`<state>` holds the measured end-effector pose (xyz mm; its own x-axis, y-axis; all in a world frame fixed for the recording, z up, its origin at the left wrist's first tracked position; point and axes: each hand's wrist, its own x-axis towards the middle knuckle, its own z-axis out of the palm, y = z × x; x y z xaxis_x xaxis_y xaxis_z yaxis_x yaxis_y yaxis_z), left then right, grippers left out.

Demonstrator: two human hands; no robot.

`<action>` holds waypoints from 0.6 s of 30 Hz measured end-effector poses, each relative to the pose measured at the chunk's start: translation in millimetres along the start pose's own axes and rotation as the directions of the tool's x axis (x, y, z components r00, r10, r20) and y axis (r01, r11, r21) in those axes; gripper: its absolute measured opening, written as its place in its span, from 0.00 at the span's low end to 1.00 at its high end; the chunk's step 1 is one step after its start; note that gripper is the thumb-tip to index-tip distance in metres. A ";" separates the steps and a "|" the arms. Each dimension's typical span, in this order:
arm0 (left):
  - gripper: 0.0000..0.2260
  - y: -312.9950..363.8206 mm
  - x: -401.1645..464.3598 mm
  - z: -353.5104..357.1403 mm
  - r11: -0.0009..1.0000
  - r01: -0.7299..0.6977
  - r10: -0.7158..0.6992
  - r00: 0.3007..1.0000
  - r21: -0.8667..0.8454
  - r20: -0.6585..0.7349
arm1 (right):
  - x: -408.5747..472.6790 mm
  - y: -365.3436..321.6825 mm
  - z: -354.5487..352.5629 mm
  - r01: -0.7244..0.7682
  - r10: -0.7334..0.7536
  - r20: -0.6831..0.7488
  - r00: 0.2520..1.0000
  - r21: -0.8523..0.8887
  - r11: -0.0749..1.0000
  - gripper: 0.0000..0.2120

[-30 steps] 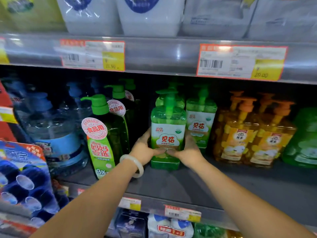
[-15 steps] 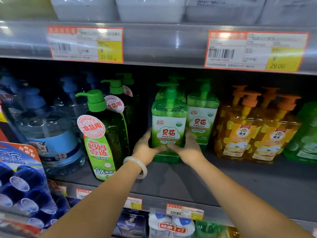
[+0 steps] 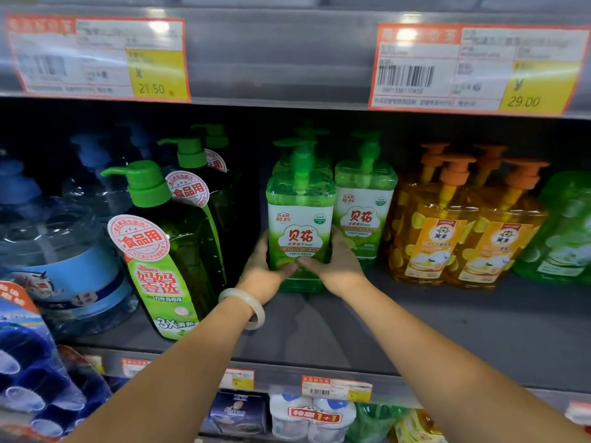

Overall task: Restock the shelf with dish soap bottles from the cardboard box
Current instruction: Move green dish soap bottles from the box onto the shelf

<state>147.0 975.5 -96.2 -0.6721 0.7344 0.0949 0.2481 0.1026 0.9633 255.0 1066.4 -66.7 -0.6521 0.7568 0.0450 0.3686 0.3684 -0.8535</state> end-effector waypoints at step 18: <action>0.20 29.0 -74.3 47.3 0.906 0.036 0.066 0.972 0.421 -0.224 | -60.2 36.3 -43.1 0.061 -0.015 0.129 0.992 -0.361 0.930 0.38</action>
<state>237.1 955.7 -87.2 -0.7936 0.5703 0.2121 0.4946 0.4017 0.7707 336.2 1057.4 -78.0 -0.7375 0.6753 -0.0099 0.5428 0.5839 -0.6037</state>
